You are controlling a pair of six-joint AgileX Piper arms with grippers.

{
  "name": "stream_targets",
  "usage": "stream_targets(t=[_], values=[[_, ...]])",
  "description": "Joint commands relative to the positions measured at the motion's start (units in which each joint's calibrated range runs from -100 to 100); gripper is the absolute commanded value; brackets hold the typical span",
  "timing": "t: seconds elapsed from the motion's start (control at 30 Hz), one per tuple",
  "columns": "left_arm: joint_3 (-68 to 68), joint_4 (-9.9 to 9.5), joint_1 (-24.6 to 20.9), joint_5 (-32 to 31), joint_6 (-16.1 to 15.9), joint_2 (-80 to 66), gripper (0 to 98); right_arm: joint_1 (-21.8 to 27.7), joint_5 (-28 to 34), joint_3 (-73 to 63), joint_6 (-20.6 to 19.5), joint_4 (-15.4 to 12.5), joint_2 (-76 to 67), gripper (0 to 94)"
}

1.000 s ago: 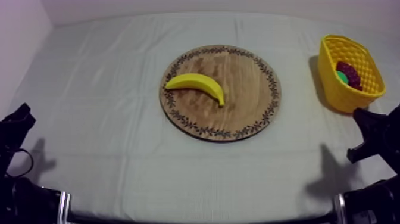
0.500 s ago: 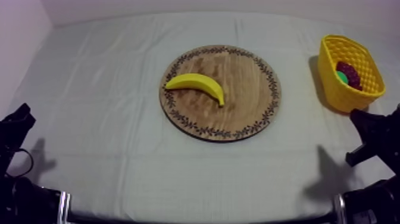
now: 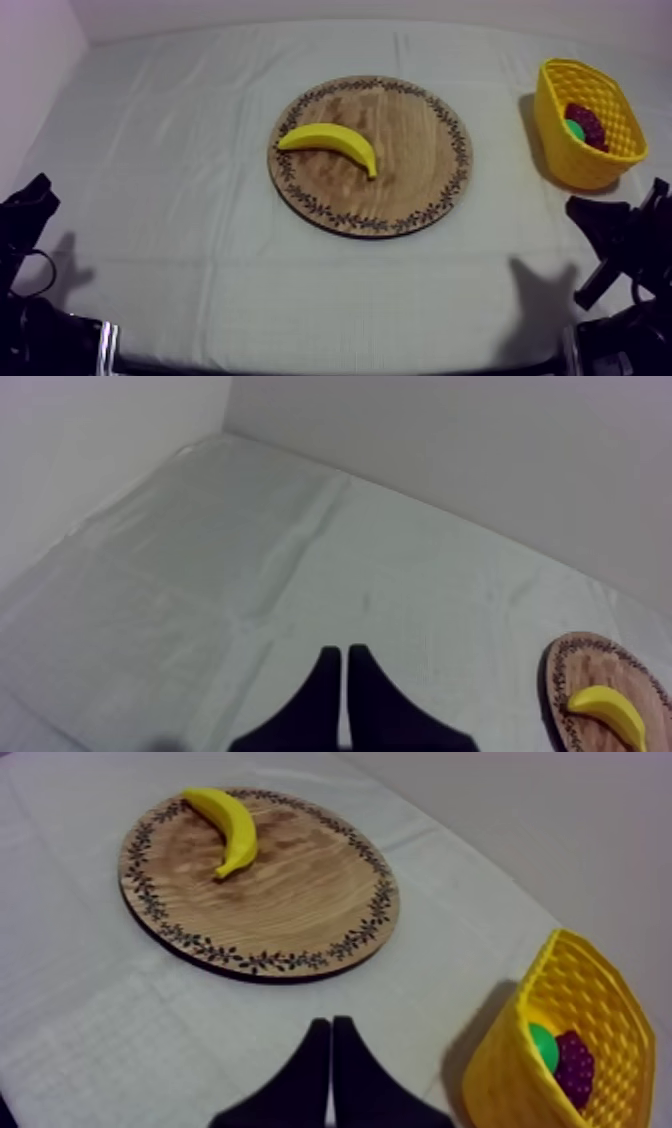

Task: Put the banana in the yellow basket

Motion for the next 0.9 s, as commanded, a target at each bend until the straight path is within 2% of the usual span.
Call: stream_targets(t=[0.0, 0.1, 0.3, 0.43, 0.6, 0.87], values=[[-0.02, -0.01, -0.02, -0.01, 0.00, 0.02, 0.1, -0.56, -0.02, 0.03, -0.68, -0.03, 0.02, 0.6], [-0.02, -0.01, -0.02, -0.01, -0.02, 0.02, 0.1, -1.79, -0.07, 0.00, -0.72, -0.05, 0.37, 0.6], [-0.02, -0.01, -0.02, -0.01, -0.01, 0.02, 0.1, -3.06, -1.35, -2.17, 1.90, 0.66, 7.55, 0.8], [-0.02, -0.01, -0.02, -0.01, -0.01, 0.02, 0.1, -4.53, -0.17, -9.10, 0.01, 4.20, 16.01, 0.8], [-0.02, -0.01, -0.02, -0.01, 0.00, 0.02, 0.1, -6.32, 5.37, -22.60, -1.63, 6.45, 28.86, 0.8], [-0.02, -0.01, -0.02, -0.01, 0.00, 0.02, 0.1, -9.66, 18.13, -44.95, 0.72, 7.30, 47.82, 0.8]])
